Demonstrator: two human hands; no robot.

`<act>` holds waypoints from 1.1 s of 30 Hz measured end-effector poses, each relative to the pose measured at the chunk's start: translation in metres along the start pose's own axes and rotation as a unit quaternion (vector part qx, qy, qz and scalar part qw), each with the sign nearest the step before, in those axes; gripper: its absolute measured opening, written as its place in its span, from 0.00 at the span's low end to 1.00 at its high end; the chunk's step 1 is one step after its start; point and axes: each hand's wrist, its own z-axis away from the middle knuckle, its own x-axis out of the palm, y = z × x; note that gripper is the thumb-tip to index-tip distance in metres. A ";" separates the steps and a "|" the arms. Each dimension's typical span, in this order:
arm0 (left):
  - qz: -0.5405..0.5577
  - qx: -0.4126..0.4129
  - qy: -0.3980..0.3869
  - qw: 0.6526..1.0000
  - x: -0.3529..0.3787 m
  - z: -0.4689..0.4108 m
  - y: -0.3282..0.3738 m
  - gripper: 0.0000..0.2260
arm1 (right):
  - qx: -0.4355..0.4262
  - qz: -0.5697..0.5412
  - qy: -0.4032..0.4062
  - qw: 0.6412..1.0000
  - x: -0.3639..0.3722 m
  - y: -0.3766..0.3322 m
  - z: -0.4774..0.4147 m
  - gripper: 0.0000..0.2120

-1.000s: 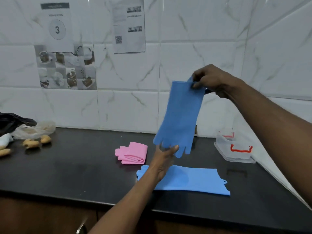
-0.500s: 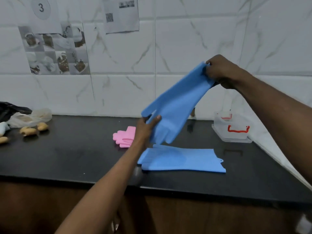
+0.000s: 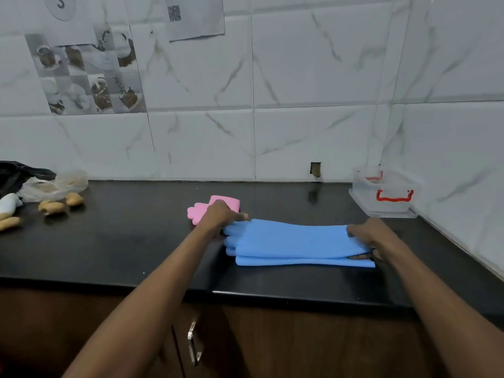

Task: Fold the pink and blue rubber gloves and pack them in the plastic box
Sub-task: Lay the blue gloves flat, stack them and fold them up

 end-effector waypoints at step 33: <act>0.047 0.069 0.208 0.974 0.059 0.031 -0.033 0.16 | -0.056 0.063 -0.064 0.994 -0.036 0.024 0.010 0.13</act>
